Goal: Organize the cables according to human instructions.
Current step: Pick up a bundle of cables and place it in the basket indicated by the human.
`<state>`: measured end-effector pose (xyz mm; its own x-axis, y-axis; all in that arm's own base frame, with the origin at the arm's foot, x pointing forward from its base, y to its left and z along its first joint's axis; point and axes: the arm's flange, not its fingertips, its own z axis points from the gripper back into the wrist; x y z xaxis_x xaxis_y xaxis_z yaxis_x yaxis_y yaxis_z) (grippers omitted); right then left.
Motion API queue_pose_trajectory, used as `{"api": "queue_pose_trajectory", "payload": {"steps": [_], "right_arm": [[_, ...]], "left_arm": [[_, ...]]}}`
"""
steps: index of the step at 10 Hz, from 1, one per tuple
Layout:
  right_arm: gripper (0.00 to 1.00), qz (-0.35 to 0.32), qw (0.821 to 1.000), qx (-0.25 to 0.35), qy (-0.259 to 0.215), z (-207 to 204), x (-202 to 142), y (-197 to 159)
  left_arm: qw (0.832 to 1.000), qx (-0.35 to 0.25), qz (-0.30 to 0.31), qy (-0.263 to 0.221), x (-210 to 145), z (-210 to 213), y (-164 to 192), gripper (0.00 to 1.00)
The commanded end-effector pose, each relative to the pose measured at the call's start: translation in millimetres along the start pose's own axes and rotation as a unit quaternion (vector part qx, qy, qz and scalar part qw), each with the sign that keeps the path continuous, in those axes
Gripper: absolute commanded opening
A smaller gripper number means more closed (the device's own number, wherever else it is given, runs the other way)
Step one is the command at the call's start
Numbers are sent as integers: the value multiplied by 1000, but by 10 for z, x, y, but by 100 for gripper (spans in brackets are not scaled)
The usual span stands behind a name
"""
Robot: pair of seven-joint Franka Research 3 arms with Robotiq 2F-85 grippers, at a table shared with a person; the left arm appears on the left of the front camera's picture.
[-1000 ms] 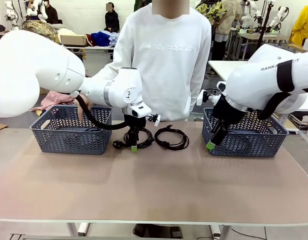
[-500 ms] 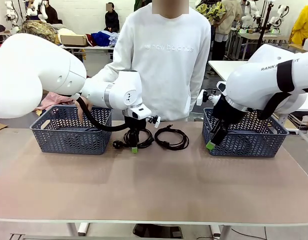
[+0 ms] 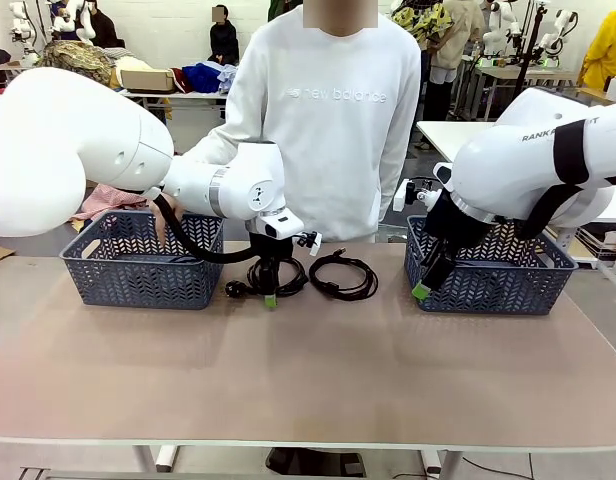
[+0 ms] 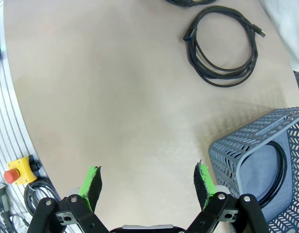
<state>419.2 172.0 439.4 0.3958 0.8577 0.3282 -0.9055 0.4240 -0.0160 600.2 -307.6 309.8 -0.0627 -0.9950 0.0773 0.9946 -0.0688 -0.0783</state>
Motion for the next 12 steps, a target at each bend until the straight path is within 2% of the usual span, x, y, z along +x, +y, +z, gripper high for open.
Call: {"api": "queue_pose_trajectory", "payload": {"steps": [1,2,3,4,5,6,7,8,9,10,12], "right_arm": [[100,-1,1000,-6,3,17,22,-8],[100,-1,1000,-6,3,17,22,-8],[100,-1,1000,-6,3,17,22,-8],[100,-1,1000,-6,3,17,22,-8],[100,-1,1000,-6,3,17,22,-8],[100,-1,1000,-6,3,17,22,-8],[100,-1,1000,-6,3,17,22,-8],[100,-1,1000,-6,3,17,22,-8],[100,-1,1000,-6,3,17,22,-8],[100,-1,1000,-6,3,17,22,-8],[100,-1,1000,-6,3,17,22,-8]], "left_arm": [[1000,2,-1,8,4,11,9,84],[1000,5,-3,11,0,1,10,74],[1000,6,-3,10,-7,10,9,70],[1000,5,-1,9,-15,15,5,58],[1000,0,0,9,-17,14,0,55],[1000,-3,2,10,-21,13,-2,42],[1000,-7,4,11,-33,19,-6,39],[1000,-9,6,11,-43,19,-7,26],[1000,-12,7,11,-52,22,-19,23],[1000,-15,9,11,-68,25,-38,10],[1000,-17,9,12,-111,28,-69,0]]}}
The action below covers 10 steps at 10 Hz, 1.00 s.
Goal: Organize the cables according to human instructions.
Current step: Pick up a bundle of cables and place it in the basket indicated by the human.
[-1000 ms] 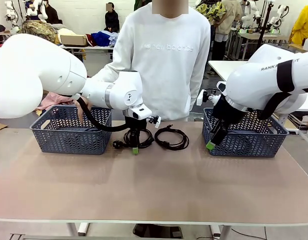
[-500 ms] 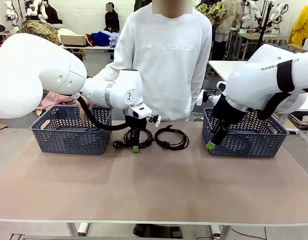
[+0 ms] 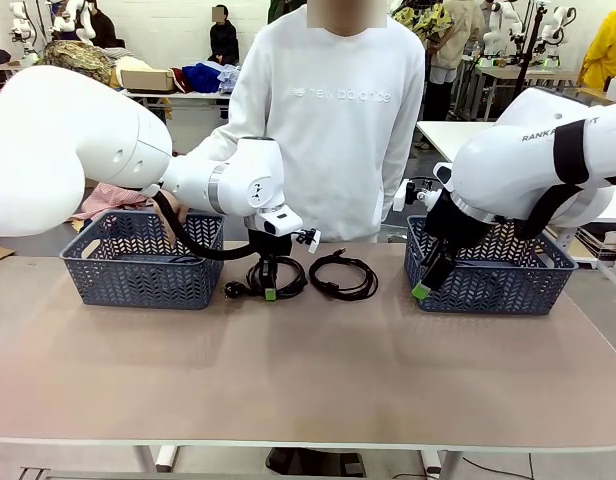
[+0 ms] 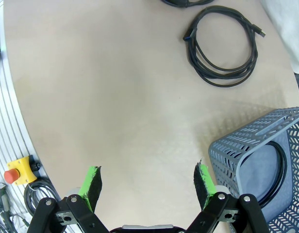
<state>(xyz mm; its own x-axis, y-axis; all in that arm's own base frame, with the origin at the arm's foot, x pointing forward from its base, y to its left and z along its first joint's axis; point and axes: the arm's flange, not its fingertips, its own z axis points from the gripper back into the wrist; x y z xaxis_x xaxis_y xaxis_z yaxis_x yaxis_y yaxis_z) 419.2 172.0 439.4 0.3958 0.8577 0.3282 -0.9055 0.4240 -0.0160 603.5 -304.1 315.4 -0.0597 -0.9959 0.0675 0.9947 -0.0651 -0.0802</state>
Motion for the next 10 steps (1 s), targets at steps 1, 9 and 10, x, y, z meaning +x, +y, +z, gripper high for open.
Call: {"api": "queue_pose_trajectory", "payload": {"steps": [1,9,10], "right_arm": [[100,-1,1000,-6,3,17,22,-8],[100,-1,1000,-6,3,17,22,-8],[100,-1,1000,-6,3,17,22,-8]], "left_arm": [[1000,-17,10,9,-91,-39,-108,0],[998,48,21,28,8,843,-302,0],[998,59,11,29,21,1015,-308,0]]}}
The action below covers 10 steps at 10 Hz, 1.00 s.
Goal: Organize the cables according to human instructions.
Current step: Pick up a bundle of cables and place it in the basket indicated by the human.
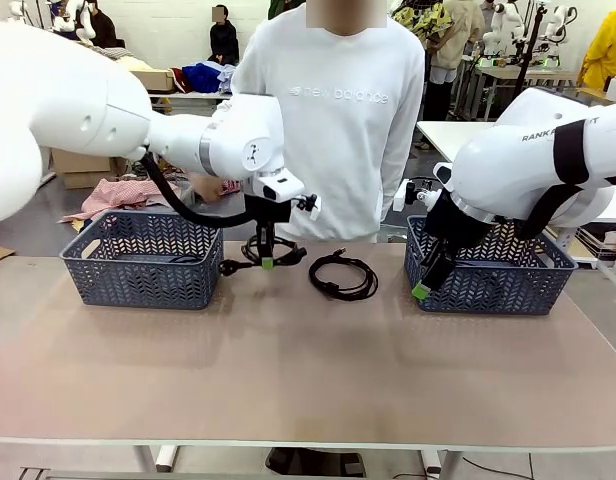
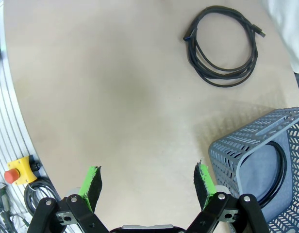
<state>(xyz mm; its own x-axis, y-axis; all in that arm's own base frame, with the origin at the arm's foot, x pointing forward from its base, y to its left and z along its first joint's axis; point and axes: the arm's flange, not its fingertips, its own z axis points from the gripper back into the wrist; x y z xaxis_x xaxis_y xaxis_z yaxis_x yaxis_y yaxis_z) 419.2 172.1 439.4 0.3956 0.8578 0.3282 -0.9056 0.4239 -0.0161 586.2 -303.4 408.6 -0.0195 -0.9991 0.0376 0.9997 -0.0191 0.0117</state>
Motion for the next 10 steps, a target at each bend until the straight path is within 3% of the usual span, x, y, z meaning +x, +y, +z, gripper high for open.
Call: {"api": "queue_pose_trajectory", "payload": {"steps": [1,6,10], "right_arm": [[100,-1,1000,-6,3,17,21,-9],[100,-1,1000,-6,3,17,21,-9],[100,-1,1000,-6,3,17,21,-9]], "left_arm": [[999,28,-22,13,-29,296,-42,0],[998,56,-31,13,-220,1150,-49,0],[997,69,-18,5,-988,1252,-145,0]]}}
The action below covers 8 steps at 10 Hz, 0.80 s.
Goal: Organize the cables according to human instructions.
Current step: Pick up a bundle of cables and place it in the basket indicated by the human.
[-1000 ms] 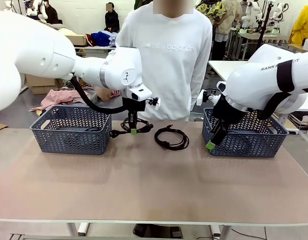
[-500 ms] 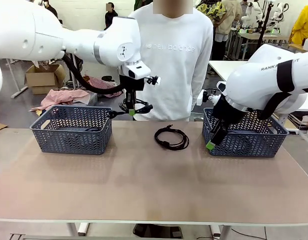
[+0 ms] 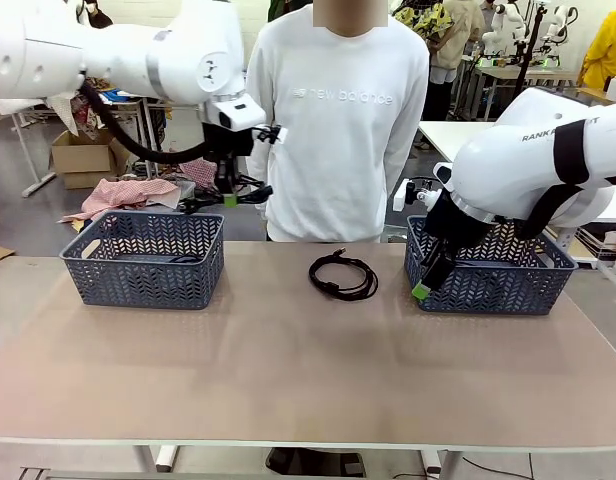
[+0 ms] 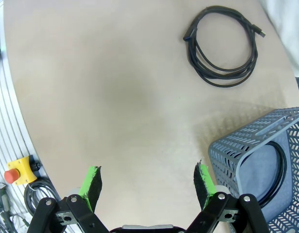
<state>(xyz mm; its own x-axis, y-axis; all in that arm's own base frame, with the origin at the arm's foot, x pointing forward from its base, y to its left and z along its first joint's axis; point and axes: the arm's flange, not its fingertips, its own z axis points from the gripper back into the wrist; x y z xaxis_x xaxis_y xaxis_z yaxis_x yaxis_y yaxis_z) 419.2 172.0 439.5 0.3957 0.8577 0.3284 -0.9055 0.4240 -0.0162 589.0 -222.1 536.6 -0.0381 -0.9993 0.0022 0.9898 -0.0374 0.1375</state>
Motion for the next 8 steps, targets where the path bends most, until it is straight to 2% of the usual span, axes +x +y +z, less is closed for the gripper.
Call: {"api": "queue_pose_trajectory", "payload": {"steps": [1,4,8], "right_arm": [[100,-1,1000,-6,4,16,21,-8],[100,-1,1000,-6,4,16,21,-8],[100,-1,1000,-6,4,16,21,-8]], "left_arm": [[1000,6,-6,-14,-410,-60,-231,0],[1000,11,-6,-23,-920,-198,-346,0],[999,28,-13,-27,-1297,-515,-451,0]]}}
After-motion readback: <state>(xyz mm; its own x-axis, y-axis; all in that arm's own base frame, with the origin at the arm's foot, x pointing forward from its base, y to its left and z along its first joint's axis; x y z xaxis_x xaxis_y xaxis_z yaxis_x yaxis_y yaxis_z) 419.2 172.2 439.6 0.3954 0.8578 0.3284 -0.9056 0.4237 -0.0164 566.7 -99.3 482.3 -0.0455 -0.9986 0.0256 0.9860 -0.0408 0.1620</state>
